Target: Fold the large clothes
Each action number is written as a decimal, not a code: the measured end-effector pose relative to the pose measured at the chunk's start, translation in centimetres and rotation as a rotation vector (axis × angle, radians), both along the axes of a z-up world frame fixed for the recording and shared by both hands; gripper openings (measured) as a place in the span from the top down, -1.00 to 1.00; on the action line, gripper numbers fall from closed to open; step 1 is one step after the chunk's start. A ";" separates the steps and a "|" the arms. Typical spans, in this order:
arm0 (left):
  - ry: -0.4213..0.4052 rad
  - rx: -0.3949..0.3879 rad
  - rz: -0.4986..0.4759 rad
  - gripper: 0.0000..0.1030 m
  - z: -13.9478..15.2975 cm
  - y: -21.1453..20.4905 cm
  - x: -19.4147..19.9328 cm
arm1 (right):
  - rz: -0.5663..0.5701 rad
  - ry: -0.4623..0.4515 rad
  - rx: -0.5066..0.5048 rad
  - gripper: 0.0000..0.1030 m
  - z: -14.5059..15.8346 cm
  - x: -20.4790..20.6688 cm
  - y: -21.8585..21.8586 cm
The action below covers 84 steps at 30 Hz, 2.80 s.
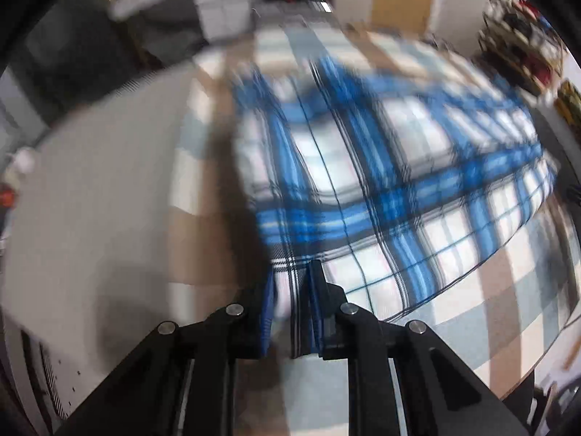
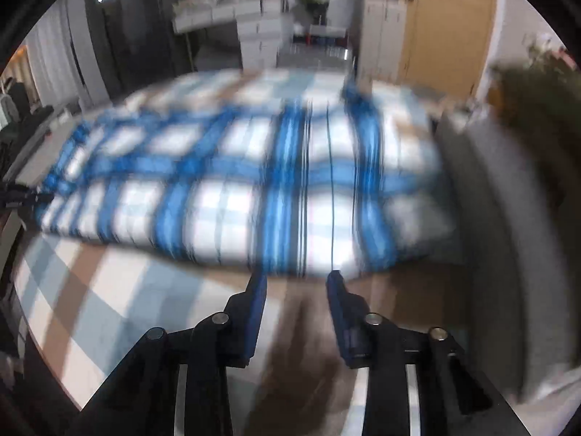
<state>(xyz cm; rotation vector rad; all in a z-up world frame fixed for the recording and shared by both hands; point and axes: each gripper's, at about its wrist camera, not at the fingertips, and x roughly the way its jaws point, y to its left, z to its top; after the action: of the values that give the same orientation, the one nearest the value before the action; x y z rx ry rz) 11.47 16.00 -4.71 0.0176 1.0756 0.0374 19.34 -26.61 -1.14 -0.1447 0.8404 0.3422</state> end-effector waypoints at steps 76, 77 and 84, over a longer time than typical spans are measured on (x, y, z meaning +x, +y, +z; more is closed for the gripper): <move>-0.226 -0.267 0.050 -0.79 -6.1 -6.7 4.0 | -0.073 0.081 -0.208 0.24 -20.2 12.7 11.8; -0.226 -0.267 0.050 -0.79 -6.1 -6.8 4.1 | -0.070 0.066 -0.199 0.24 -20.7 12.7 11.7; -0.222 -0.263 0.052 -0.79 -6.1 -6.9 4.3 | 0.030 -0.082 -0.073 0.24 -22.6 10.0 12.8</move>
<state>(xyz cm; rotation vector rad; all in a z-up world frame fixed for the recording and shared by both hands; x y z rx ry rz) 15.72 9.14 -10.80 -0.2472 0.8519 -0.0544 29.36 -13.84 -23.70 -0.2383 0.7703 0.3316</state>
